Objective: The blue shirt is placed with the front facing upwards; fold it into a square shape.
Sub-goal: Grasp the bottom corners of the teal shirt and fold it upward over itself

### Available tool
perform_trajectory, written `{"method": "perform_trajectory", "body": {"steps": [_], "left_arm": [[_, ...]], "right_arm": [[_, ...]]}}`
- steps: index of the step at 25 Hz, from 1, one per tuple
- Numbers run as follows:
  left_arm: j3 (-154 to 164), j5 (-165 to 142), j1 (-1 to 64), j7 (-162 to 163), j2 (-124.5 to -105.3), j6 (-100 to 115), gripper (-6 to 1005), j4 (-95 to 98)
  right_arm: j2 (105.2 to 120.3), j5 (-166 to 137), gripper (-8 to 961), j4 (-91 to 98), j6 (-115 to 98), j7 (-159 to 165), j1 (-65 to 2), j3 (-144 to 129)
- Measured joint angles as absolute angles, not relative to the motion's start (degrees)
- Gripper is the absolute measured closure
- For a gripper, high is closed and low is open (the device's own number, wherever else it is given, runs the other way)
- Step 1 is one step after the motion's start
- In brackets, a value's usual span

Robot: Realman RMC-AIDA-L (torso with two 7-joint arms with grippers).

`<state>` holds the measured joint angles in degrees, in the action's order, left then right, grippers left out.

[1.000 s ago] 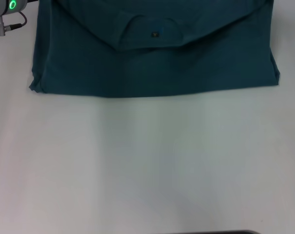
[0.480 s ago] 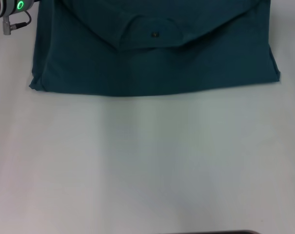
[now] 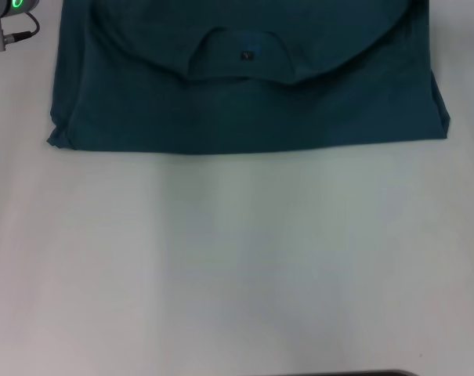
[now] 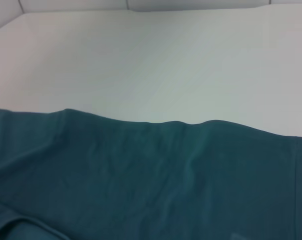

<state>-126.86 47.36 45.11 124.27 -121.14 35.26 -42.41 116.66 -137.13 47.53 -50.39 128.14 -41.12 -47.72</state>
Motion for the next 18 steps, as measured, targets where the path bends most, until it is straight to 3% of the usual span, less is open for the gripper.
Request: {"method": "perform_trajectory", "body": {"steps": [1, 12, 15, 18], "left_arm": [[-126.9, 47.4, 45.1, 124.3, -121.13, 35.3, 919, -42.4], [-127.1, 47.2, 44.4, 124.3, -121.09, 35.3, 460, -42.6], [-127.2, 47.3, 44.2, 124.4, -121.11, 35.6, 215, -43.0], [-128.0, 47.6, 42.8, 125.8, -121.28, 38.6, 171, -45.6]], "right_arm": [[116.64, -137.5, 718, 47.5, -50.3, 128.2, -41.2, -47.9], [116.26, -139.4, 449, 47.8, -48.8, 129.3, -42.2, -47.8], [115.89, -139.3, 347, 47.6, -49.5, 129.8, -42.4, -47.6], [114.83, -137.3, 228, 47.1, -53.4, 130.6, -42.5, -47.0]]}}
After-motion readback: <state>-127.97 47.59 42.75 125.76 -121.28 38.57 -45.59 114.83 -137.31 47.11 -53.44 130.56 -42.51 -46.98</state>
